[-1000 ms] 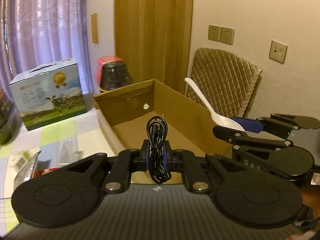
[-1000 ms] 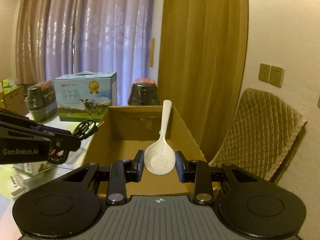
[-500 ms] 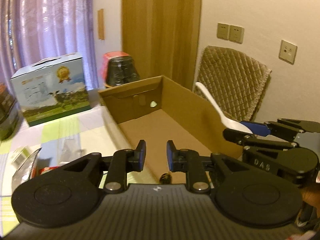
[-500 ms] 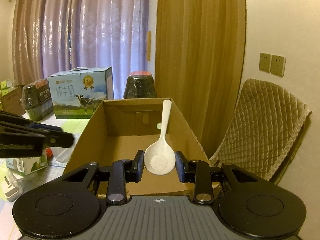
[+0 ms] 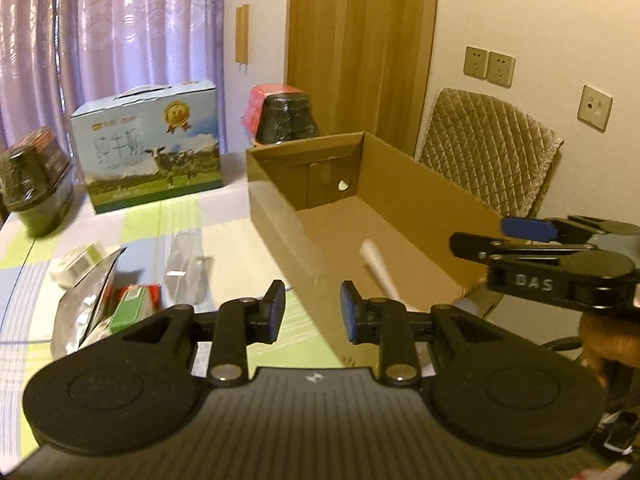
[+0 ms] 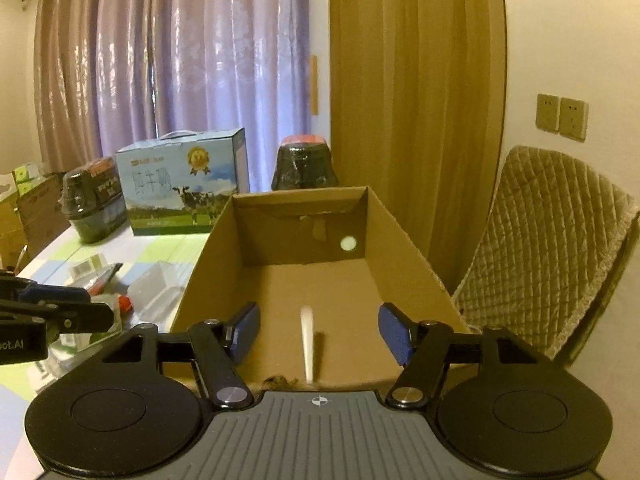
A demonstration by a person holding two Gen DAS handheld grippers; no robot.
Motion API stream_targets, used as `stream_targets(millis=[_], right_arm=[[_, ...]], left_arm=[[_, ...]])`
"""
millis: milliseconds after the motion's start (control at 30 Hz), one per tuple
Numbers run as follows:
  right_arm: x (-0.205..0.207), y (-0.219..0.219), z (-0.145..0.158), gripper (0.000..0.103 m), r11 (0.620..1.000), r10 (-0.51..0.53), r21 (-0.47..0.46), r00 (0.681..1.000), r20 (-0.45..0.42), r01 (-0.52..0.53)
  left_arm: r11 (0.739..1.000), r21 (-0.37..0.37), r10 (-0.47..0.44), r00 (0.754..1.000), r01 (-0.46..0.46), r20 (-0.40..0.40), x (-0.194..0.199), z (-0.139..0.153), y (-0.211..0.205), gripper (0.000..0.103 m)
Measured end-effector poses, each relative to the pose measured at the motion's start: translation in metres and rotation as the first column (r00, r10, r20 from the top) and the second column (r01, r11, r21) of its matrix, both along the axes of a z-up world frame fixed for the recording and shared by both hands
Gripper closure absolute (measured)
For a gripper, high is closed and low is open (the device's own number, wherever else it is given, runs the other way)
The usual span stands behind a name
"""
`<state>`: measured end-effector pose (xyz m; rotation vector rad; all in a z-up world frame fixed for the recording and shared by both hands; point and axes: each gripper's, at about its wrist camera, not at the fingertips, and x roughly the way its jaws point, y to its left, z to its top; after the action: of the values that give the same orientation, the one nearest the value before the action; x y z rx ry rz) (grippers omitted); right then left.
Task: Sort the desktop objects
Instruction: 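Lower the cable and spoon into the cardboard box and open both tools, then move both open tools back over the remaining objects on the table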
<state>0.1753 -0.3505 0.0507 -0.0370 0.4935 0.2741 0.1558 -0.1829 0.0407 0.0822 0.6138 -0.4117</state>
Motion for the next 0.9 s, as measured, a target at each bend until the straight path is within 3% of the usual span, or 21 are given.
stream_targets(millis=[267,433,533,633,900], right_arm=[[-0.052,0.005,-0.004,0.040,1.000,0.000,0.020,1.000,-0.012,0.001],[-0.080,0.019,-0.009,0.040,0.999,0.020,0.041,0.999,-0.043,-0.018],[-0.093,0.031,-0.013,0.040,0.998,0.042,0.049,0.997,-0.068,-0.039],[-0.105,0.044,-0.016,0.038,0.997,0.067,0.056,0.994,-0.086,-0.062],[-0.124,0.080,-0.014,0.014,0.990,0.134,0.059,0.985,-0.110,-0.128]], left_arm=[[0.998,0.004,0.065,0.997,-0.065,-0.046,-0.033,-0.011,0.035,0.063],[0.994,0.019,0.110,0.992,-0.109,-0.062,-0.057,-0.015,0.067,0.061],[0.989,0.030,0.149,0.986,-0.147,-0.075,-0.071,-0.019,0.089,0.054],[0.981,0.043,0.194,0.978,-0.191,-0.079,-0.084,-0.023,0.114,0.039],[0.961,0.090,0.268,0.959,-0.260,-0.089,-0.102,-0.032,0.164,0.016]])
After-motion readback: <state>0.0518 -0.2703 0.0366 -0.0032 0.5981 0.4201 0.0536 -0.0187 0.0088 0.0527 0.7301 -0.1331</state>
